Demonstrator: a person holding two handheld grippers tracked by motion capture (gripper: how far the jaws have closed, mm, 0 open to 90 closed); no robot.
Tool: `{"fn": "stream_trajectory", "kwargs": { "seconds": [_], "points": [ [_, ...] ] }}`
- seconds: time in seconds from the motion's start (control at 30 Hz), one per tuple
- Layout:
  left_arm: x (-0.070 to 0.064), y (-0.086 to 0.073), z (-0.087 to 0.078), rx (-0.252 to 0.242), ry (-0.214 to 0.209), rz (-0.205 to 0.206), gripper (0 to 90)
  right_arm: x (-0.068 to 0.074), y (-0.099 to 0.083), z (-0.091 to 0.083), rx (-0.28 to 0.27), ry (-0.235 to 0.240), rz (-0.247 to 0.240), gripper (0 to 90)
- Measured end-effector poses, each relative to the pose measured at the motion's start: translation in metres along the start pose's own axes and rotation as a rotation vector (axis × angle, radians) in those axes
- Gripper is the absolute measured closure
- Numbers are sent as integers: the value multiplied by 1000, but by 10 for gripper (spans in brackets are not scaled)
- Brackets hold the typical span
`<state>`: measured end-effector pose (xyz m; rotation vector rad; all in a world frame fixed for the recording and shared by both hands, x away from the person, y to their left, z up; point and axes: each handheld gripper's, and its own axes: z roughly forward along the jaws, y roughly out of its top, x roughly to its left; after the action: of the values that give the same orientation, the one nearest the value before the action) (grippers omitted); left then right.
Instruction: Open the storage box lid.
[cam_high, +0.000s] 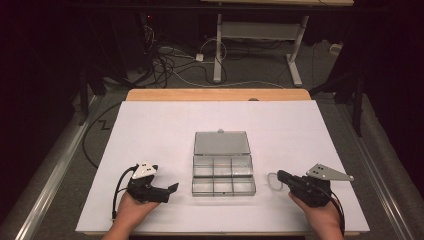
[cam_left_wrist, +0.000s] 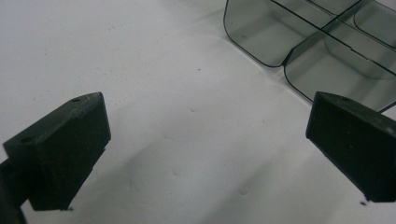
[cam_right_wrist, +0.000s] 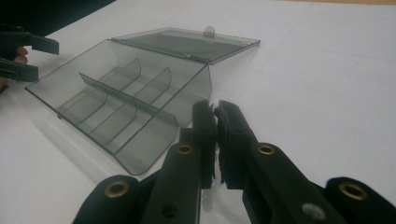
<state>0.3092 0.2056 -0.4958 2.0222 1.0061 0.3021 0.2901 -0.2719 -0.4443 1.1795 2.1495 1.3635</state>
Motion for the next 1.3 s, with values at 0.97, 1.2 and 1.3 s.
{"fn": "stream_trajectory", "kwargs": {
  "seconds": [0.97, 1.2, 1.3],
  "points": [
    [0, 0, 0, 0, -3, -2, 0, 7, 18, -9, -62, 18, -11, 880],
    [0, 0, 0, 0, -3, -3, 0, 13, 23, -7, -73, 32, -25, 880],
    [0, 0, 0, -1, -3, -3, 0, 15, 26, -5, -77, 40, -30, 880]
  ]
}}
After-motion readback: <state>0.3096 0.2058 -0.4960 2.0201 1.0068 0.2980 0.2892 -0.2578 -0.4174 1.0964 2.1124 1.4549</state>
